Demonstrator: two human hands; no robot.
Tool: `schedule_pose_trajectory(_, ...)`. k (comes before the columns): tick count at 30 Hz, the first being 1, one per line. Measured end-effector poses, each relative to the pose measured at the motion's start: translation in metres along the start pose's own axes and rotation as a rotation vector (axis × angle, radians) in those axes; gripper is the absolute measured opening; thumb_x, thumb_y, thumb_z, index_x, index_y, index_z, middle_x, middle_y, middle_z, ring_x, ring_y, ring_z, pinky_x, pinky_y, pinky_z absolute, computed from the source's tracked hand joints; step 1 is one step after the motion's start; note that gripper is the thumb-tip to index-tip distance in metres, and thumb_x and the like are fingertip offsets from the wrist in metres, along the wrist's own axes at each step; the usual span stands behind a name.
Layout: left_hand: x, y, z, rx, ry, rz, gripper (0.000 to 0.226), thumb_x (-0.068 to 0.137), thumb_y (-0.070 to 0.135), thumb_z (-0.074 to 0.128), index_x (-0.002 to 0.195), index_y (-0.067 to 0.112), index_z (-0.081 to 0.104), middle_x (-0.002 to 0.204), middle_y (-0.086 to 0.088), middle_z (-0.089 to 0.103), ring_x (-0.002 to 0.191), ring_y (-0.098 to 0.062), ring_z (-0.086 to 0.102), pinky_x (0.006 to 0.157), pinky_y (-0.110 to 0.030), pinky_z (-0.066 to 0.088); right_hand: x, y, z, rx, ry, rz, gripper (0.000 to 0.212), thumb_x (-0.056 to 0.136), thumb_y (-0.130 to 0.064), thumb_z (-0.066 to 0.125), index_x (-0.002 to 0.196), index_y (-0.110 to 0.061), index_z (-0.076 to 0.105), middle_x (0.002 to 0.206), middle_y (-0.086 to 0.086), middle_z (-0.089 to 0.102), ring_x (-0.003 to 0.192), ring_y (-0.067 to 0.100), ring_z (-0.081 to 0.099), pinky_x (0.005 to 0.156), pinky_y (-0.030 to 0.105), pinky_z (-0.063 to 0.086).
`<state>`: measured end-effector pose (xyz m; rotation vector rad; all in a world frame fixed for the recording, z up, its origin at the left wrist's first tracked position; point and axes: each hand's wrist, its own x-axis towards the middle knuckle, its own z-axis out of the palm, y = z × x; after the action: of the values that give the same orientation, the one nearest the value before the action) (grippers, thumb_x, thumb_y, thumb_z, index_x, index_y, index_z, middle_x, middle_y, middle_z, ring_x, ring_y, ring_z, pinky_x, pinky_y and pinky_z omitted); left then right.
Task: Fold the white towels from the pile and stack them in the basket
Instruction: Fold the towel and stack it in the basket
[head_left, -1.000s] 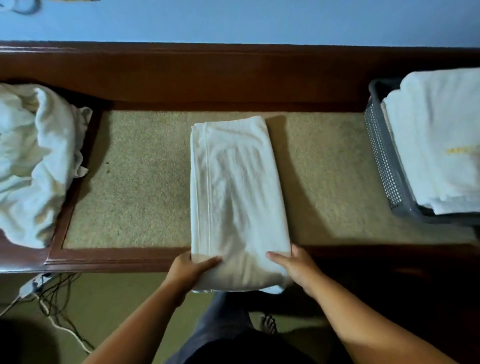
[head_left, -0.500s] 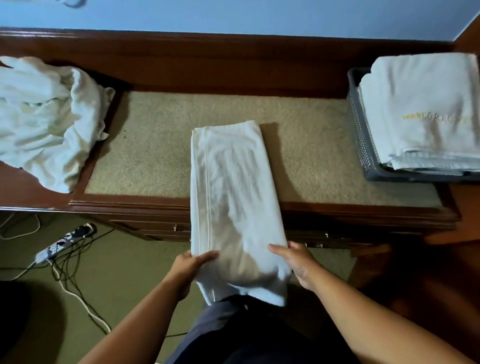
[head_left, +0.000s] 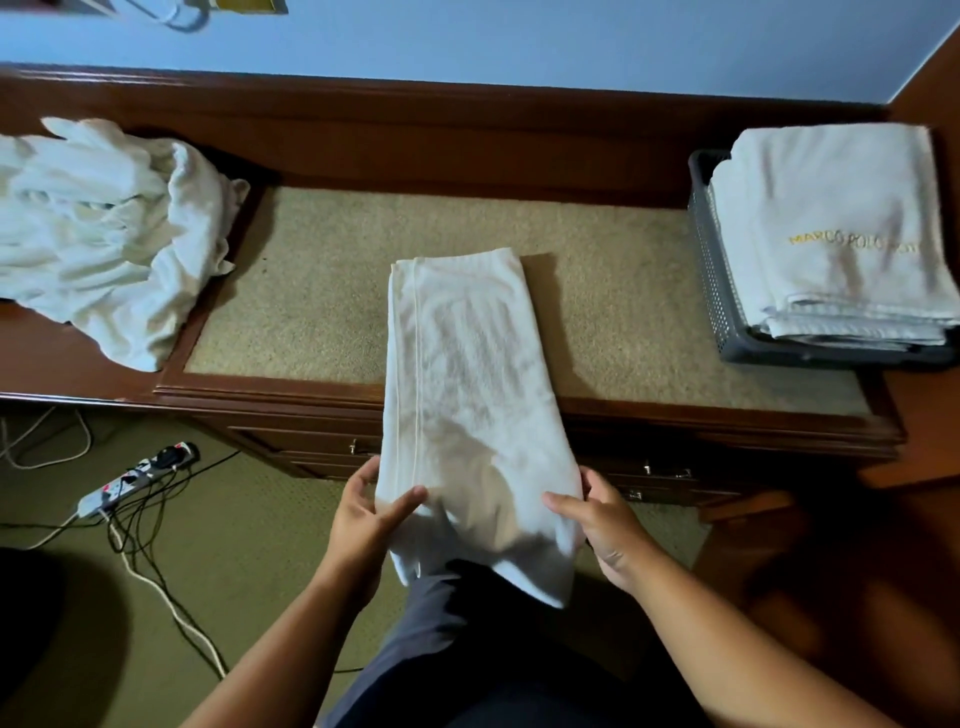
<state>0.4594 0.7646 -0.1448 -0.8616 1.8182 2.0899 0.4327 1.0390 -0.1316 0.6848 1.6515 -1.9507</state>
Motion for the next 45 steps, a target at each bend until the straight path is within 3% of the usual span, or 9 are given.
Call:
schedule_pose_trajectory(3,-0.003,0.018,0.004,-0.030,-0.010,0.096,0.111,0.052,0.031,0.099,0.145,0.028,0.038,0.105,-0.003,0.075,0.106,-0.021,0.071,0.094,-0.043,0.055,-0.003,-0.018,0.001,0.061,-0.013,-0.108,0.072,0.064,-0.010,0.077,0.133,-0.012,0.054,0.110,0.009,0.075,0.097,0.020,0.073,0.070,0.025,0.057)
schedule_pose_trajectory(7,0.001,0.039,0.009,-0.042,-0.053,0.196,0.117,0.068,0.008,0.090,0.156,0.039,0.019,0.127,-0.013,0.067,0.114,-0.026,0.068,0.093,-0.042,0.058,0.000,-0.043,0.005,0.036,-0.007,-0.190,0.084,0.075,0.006,0.075,0.147,-0.023,0.042,0.121,0.009,0.068,0.106,0.017,0.070,0.083,0.027,0.056)
schedule_pose_trajectory(13,0.020,0.064,0.019,0.107,-0.010,0.304,0.112,0.069,0.017,0.091,0.153,0.046,0.024,0.131,-0.009,0.063,0.112,-0.018,0.068,0.094,-0.046,0.057,0.013,-0.073,0.019,0.061,-0.025,-0.230,0.084,0.076,0.005,0.076,0.147,-0.024,0.043,0.130,0.007,0.064,0.119,0.020,0.064,0.105,0.040,0.049)
schedule_pose_trajectory(22,0.077,0.112,0.030,-0.046,0.028,0.102,0.107,0.074,0.012,0.088,0.157,0.034,0.023,0.143,-0.011,0.050,0.114,-0.027,0.065,0.097,-0.053,0.055,0.072,-0.117,0.039,0.123,0.090,-0.183,0.062,0.084,-0.001,0.075,0.139,-0.018,0.052,0.121,0.009,0.069,0.110,0.024,0.068,0.101,0.043,0.053)
schedule_pose_trajectory(30,0.185,0.153,0.053,-0.051,0.047,-0.070,0.103,0.083,0.006,0.080,0.159,0.024,0.013,0.133,-0.015,0.059,0.107,-0.029,0.067,0.095,-0.055,0.054,0.188,-0.149,0.058,0.137,0.175,-0.077,0.086,0.081,-0.001,0.078,0.153,-0.016,0.033,0.139,0.013,0.056,0.122,0.022,0.058,0.094,0.031,0.051)
schedule_pose_trajectory(35,0.222,0.137,0.044,0.366,0.045,-0.148,0.128,0.043,0.054,0.094,0.150,0.031,0.027,0.130,-0.007,0.061,0.109,-0.030,0.064,0.093,-0.056,0.055,0.223,-0.139,0.057,-0.229,0.140,0.063,0.103,0.082,-0.019,0.080,0.159,-0.030,0.012,0.158,0.005,0.034,0.139,0.022,0.042,0.115,0.044,0.036)
schedule_pose_trajectory(39,0.216,0.135,0.040,0.593,-0.033,-0.104,0.124,0.050,0.056,0.093,0.151,0.029,0.025,0.130,-0.001,0.059,0.112,-0.026,0.061,0.094,-0.050,0.055,0.209,-0.136,0.066,-0.561,0.141,0.033,0.103,0.091,-0.026,0.072,0.160,-0.021,-0.004,0.165,0.004,0.018,0.149,0.021,0.026,0.114,0.031,0.025)
schedule_pose_trajectory(42,0.206,0.150,0.040,0.378,-0.044,-0.214,0.099,0.074,0.024,0.090,0.150,0.018,0.027,0.125,-0.010,0.066,0.098,-0.024,0.071,0.078,-0.041,0.061,0.205,-0.145,0.068,-0.601,0.129,0.086,0.105,0.091,-0.027,0.071,0.159,-0.023,-0.009,0.165,0.004,0.017,0.147,0.023,0.030,0.115,0.034,0.029)
schedule_pose_trajectory(45,0.216,0.184,0.046,-0.017,-0.054,-0.374,0.034,0.094,0.014,0.067,0.125,0.011,0.053,0.101,-0.011,0.071,0.077,-0.024,0.073,0.054,-0.031,0.058,0.226,-0.189,0.071,-0.261,0.144,0.200,0.091,0.092,-0.018,0.069,0.159,-0.028,0.008,0.153,0.013,0.041,0.117,0.028,0.059,0.099,0.044,0.049)
